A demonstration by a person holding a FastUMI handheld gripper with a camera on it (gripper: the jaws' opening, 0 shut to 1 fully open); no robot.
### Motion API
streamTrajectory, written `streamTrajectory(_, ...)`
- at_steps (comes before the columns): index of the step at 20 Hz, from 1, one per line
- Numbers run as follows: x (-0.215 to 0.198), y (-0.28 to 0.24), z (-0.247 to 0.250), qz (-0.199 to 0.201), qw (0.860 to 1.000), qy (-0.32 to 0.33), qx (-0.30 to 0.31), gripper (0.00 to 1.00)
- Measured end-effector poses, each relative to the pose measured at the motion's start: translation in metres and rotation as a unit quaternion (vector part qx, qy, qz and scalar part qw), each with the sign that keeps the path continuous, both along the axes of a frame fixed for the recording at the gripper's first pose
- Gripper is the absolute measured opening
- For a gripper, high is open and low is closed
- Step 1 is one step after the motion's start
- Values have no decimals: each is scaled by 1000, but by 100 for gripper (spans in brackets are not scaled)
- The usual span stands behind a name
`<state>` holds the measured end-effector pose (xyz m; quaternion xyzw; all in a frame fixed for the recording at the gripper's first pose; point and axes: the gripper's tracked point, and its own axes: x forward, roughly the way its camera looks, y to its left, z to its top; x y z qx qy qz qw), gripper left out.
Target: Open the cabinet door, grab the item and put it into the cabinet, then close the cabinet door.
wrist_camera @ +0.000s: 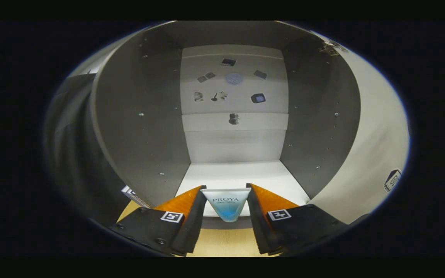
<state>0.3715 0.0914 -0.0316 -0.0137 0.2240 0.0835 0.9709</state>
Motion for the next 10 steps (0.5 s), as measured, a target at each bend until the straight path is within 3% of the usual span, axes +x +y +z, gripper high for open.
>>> streamTrajectory(10,30,5,-35,-13,999,34,-4,65)
